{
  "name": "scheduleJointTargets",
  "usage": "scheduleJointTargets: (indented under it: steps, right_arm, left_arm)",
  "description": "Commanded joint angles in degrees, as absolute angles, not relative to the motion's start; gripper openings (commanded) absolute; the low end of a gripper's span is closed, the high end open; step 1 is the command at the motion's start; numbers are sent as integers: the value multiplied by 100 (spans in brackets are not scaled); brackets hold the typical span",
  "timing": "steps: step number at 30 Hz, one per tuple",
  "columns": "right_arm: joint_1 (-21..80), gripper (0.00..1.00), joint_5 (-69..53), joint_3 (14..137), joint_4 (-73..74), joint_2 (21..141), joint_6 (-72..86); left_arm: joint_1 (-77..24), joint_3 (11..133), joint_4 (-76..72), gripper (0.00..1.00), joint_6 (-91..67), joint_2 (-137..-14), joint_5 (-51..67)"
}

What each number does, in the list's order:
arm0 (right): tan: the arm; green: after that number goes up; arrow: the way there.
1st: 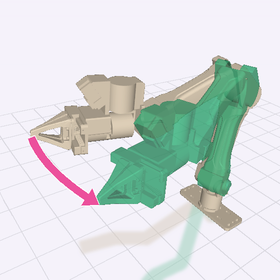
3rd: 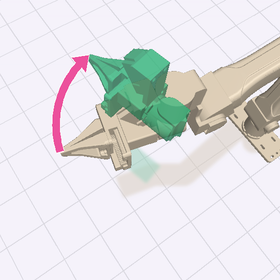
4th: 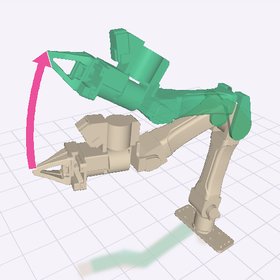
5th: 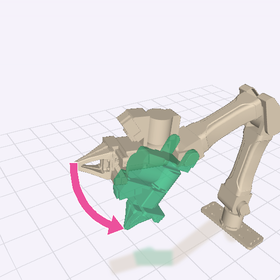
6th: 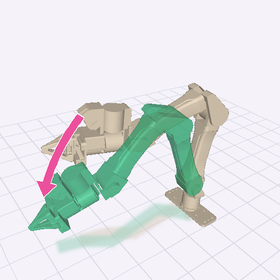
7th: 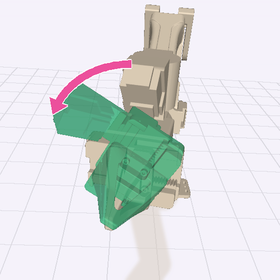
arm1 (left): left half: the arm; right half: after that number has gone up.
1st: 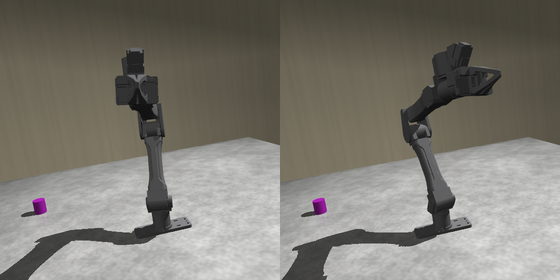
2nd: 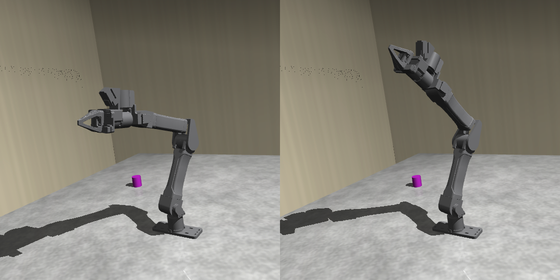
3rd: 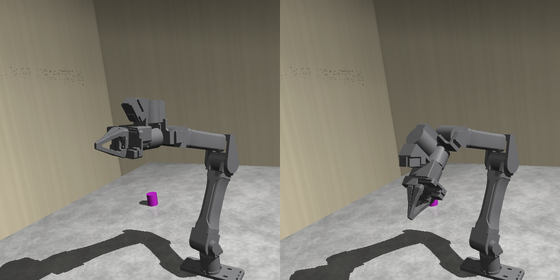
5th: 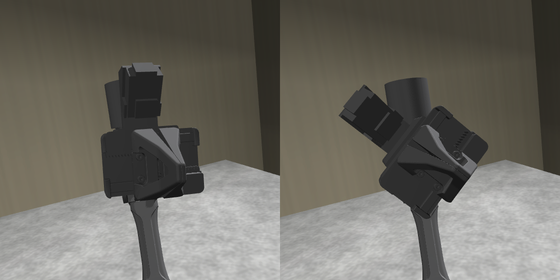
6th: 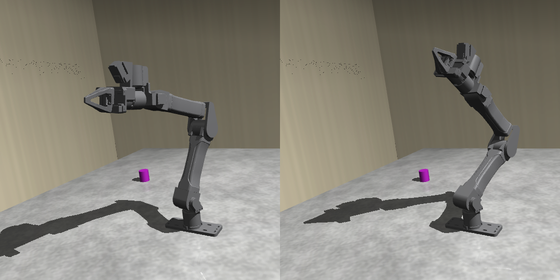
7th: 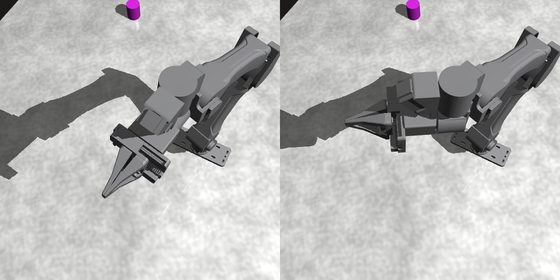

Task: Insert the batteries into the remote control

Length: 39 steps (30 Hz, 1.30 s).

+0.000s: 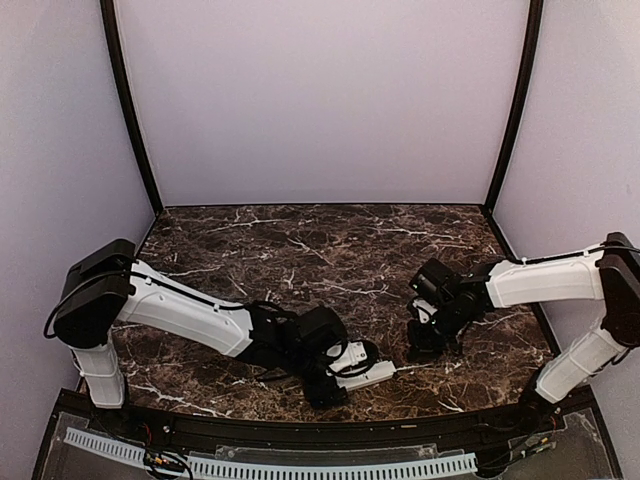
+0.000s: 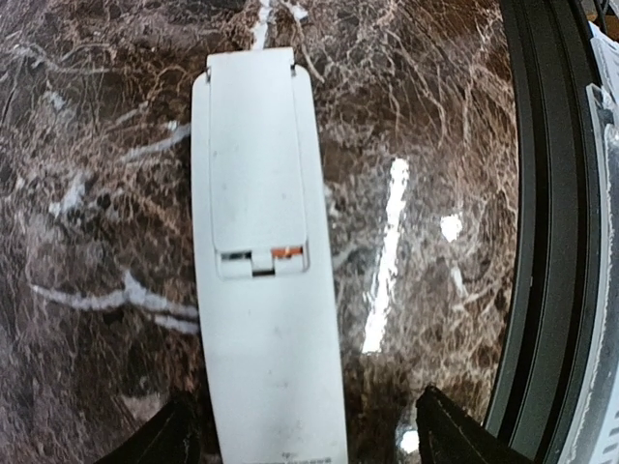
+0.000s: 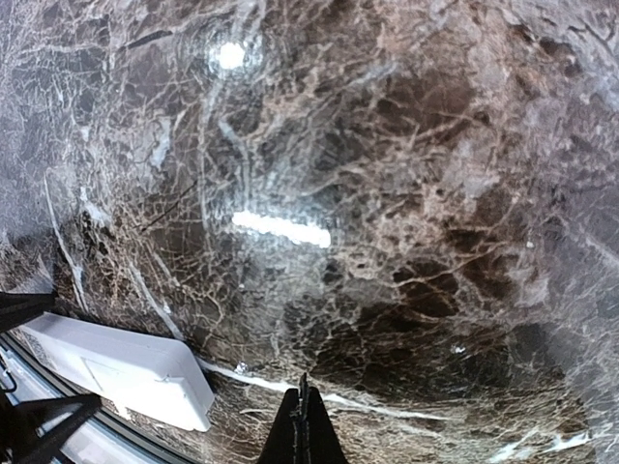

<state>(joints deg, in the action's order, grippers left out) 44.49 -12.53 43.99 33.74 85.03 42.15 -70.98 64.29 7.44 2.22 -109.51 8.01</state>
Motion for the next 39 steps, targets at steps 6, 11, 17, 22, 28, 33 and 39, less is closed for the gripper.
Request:
scheduleJointTargets:
  steps: [6,11,17,22,28,33,39]
  right_arm:
    - [4594,0,-1152,4305,3289,8465,4334]
    - [4777,0,-970,4451,3407,8657,4389]
    - [5003,0,-343,4727,3804,8744,4502]
    - [5279,0,-105,4965,3906,9068,4552]
    - [5526,0,-113,5069,3886,9320,4657]
    - [5537,0,-76,5031,3939,9234,4722]
    - [5529,0,234,5011,4276,9100,4779]
  left_arm:
    - [-7075,5429,696,62,265,-10411,690]
    - [-7075,5333,537,53,342,-10415,705]
    - [-7075,5398,555,40,419,-10466,768]
    - [-7075,5430,573,36,453,-10484,798]
    - [-7075,5393,483,27,413,-10485,799]
    - [-7075,5379,426,22,384,-10498,787]
    - [-7075,5378,404,21,365,-10503,782]
